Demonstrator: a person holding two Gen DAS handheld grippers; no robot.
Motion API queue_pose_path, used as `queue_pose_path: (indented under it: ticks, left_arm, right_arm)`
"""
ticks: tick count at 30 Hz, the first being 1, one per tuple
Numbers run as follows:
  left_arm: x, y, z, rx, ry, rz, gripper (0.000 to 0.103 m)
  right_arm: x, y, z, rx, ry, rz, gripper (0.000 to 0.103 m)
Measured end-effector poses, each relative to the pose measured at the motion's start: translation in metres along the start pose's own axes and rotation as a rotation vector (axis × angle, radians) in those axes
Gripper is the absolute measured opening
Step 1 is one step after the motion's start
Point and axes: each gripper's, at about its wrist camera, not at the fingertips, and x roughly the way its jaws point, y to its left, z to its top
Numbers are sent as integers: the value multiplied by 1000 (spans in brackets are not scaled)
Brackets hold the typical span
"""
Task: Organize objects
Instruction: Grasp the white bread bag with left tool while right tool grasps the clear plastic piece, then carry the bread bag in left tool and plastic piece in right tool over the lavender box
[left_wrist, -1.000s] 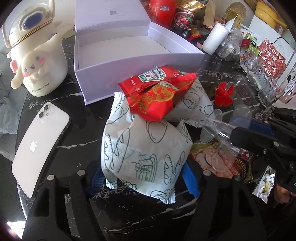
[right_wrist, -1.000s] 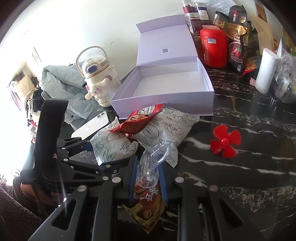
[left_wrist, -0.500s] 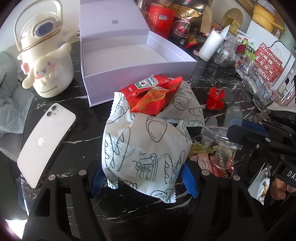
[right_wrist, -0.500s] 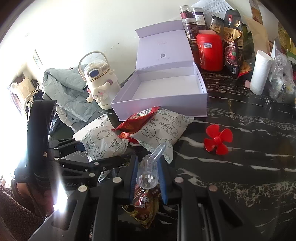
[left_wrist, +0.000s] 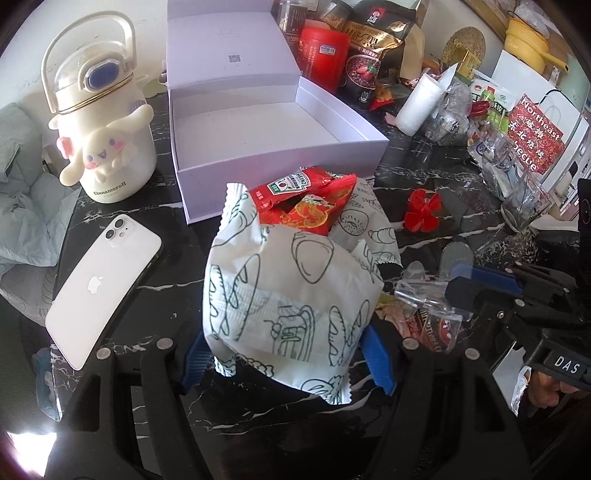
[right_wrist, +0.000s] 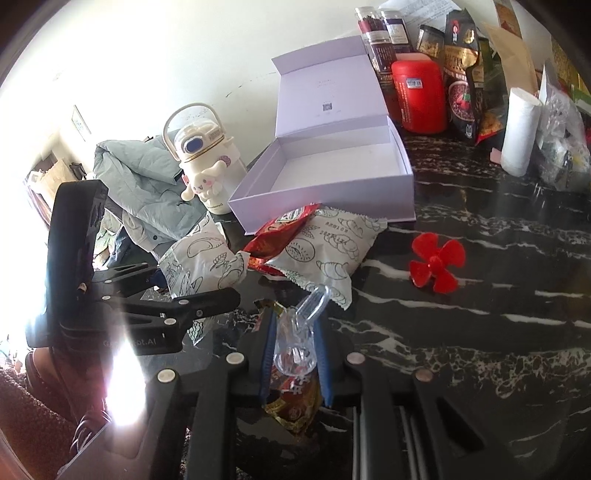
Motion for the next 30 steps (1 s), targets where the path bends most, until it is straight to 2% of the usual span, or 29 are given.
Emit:
queue_pose_path:
  ticks: [3, 4, 5, 22, 24, 25, 26, 30]
  left_arm:
    - [0, 0, -1, -2, 4, 1, 69]
    - [1, -1, -1, 0, 5, 6, 69]
    - [1, -1, -1, 2, 7, 11, 69]
    - [4, 15, -5, -8, 25, 54, 69]
    - [4, 15, -5, -3, 24, 62, 69]
    - [4, 15, -5, -1, 24, 67, 69]
    - [4, 15, -5, -1, 23, 69, 69]
    - [2, 17, -6, -3, 18, 69, 69]
  right_arm:
    - [6, -1, -2, 12, 32, 15, 36]
    - [8, -1, -2, 13, 42, 14, 48]
    - [10, 0, -3, 12, 51, 10, 54]
    - [36, 21, 3, -111, 117, 2, 54]
    - [38, 22, 3, -129, 116, -19, 45]
    - [37, 22, 3, -131, 102, -12, 33]
    - [36, 23, 4, -134, 96, -11, 29]
    - [30, 26, 5, -169, 61, -59, 28]
